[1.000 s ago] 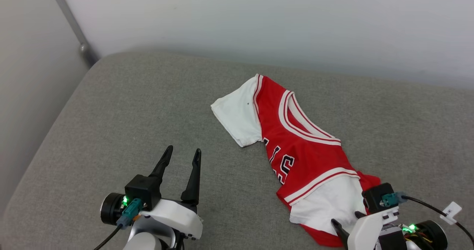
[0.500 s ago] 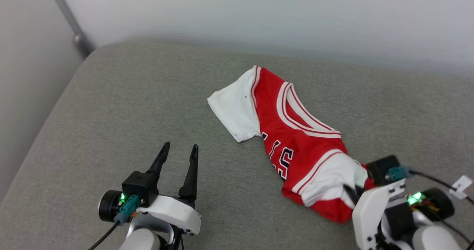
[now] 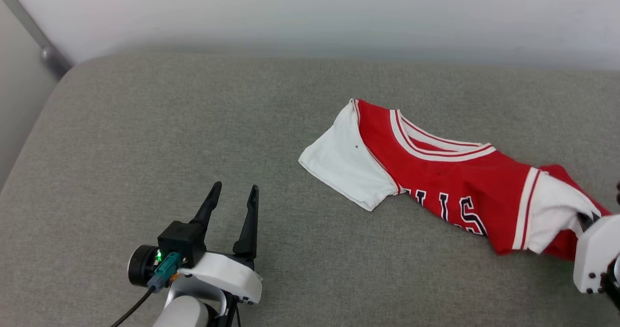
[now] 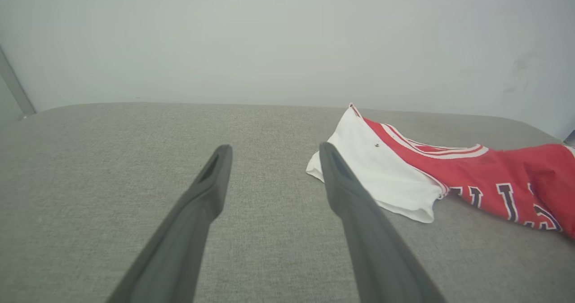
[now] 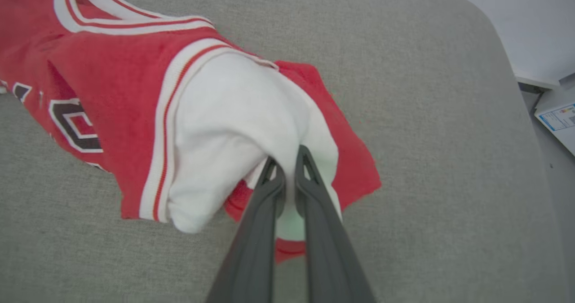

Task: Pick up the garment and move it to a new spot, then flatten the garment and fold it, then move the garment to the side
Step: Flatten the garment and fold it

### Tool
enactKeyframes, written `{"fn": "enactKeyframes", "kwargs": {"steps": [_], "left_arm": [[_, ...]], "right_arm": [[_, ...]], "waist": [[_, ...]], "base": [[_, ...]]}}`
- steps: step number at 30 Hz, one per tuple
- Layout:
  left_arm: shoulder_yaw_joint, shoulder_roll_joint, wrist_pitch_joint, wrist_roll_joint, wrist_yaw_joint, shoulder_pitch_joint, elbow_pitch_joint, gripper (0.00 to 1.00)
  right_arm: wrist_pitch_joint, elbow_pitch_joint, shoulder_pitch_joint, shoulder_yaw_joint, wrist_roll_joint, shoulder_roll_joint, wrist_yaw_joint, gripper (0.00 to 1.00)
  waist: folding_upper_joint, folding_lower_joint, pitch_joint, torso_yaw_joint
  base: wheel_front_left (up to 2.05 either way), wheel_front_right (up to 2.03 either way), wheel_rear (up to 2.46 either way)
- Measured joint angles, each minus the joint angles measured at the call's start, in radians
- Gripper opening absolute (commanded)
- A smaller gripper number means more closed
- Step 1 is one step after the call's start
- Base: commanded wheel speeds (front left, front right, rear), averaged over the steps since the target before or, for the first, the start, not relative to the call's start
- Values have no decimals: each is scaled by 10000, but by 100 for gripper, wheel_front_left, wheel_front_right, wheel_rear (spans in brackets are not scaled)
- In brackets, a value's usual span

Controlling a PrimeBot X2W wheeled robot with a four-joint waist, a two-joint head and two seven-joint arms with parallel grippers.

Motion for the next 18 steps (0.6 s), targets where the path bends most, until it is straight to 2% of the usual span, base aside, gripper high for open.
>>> {"fn": "enactKeyframes", "kwargs": {"steps": [2, 3, 4, 6, 8, 11, 14, 18], "left_arm": [[6, -19, 0, 23, -44, -42, 6, 100], [15, -31, 0, 42, -48, -69, 10, 100], [23, -44, 0, 56, -56, -97, 13, 100], [81, -46, 0, 59, -56, -106, 10, 100], [169, -40, 0, 73, -38, -40, 33, 100], [222, -13, 0, 71, 12, 118, 81, 100], [268, 6, 0, 67, 58, 261, 61, 100], [236, 33, 2, 56, 63, 420, 25, 100]], "right_arm": [[-433, 535, 100, -382, 12, 155, 0, 4], [-700, 769, 136, -493, 4, 282, 0, 55], [-974, 978, 168, -543, -25, 414, 0, 100], [-1586, 1287, 176, -656, -54, 752, 0, 100], [-3208, 1289, 314, -1070, -253, 1430, 0, 100], [-3745, 832, 694, -1248, -288, 1810, 4, 100], [-3632, 357, 1067, -1390, -217, 2017, 2, 100], [-2669, -161, 1444, -1628, -186, 2096, 0, 100]], "waist": [[1, 0, 148, -44], [0, 0, 218, -68], [0, 0, 278, -94], [0, 0, 376, -164], [0, 0, 282, -335], [0, 0, 48, -420], [0, -1, -207, -543], [0, -1, -501, -756]], "base": [[0, 0, 0], [0, 0, 0], [0, 0, 0], [0, 0, 0], [0, 0, 0], [0, 0, 0], [0, 0, 0], [0, 0, 0]]}}
